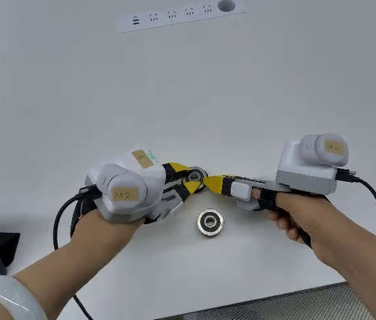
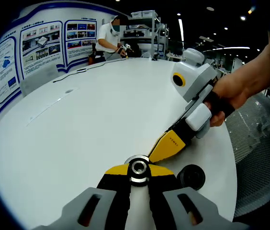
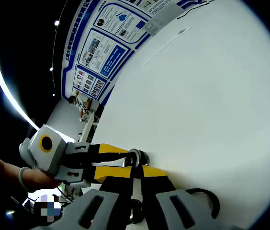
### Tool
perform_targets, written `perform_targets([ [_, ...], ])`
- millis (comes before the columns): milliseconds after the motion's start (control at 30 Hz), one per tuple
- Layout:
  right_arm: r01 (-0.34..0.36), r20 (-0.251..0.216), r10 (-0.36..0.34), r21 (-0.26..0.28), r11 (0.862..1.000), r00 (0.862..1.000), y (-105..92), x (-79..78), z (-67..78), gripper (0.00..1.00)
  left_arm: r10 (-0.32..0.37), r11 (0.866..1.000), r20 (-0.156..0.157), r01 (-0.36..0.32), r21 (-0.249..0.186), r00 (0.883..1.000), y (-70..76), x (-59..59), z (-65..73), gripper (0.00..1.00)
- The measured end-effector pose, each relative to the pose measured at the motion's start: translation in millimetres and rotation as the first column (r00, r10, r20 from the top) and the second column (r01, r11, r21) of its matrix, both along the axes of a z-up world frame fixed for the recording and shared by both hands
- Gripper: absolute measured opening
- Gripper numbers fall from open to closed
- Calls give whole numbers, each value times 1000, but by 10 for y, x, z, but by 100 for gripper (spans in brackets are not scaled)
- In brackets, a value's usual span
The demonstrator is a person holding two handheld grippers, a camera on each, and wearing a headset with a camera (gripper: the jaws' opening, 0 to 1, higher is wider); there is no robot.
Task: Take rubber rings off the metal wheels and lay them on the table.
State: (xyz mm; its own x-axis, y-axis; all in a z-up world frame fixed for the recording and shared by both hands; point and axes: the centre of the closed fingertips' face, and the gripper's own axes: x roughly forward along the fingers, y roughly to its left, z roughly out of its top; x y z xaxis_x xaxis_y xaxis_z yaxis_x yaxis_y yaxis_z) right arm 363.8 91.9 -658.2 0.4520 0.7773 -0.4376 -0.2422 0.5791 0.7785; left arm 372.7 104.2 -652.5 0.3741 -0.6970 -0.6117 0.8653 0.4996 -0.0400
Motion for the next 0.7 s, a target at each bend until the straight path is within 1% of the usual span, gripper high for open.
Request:
perform_targets([
  [67, -1, 7, 1, -11, 1000, 1000, -1, -3, 2, 6, 1, 1000, 0, -1, 1, 1000, -1, -1, 1, 14],
  [167, 1, 10, -1, -13, 1000, 1000, -10, 1, -2, 6, 2, 1000, -1, -2, 0, 1000, -1, 0, 0, 14],
  [300, 4, 23, -4, -15, 1000, 1000, -24, 11, 25, 3, 1, 1000, -1, -1, 0, 1000, -3, 0, 1, 14],
  [600, 5, 16, -5, -16, 1000, 1000, -26, 20, 17, 3, 4, 1000, -3, -4, 0, 1000, -2, 1, 1, 14],
  [700, -1, 30, 2, -30, 1000, 1000, -29, 28, 25, 2, 5, 1000, -3, -5, 0, 1000, 1, 2, 2, 13],
])
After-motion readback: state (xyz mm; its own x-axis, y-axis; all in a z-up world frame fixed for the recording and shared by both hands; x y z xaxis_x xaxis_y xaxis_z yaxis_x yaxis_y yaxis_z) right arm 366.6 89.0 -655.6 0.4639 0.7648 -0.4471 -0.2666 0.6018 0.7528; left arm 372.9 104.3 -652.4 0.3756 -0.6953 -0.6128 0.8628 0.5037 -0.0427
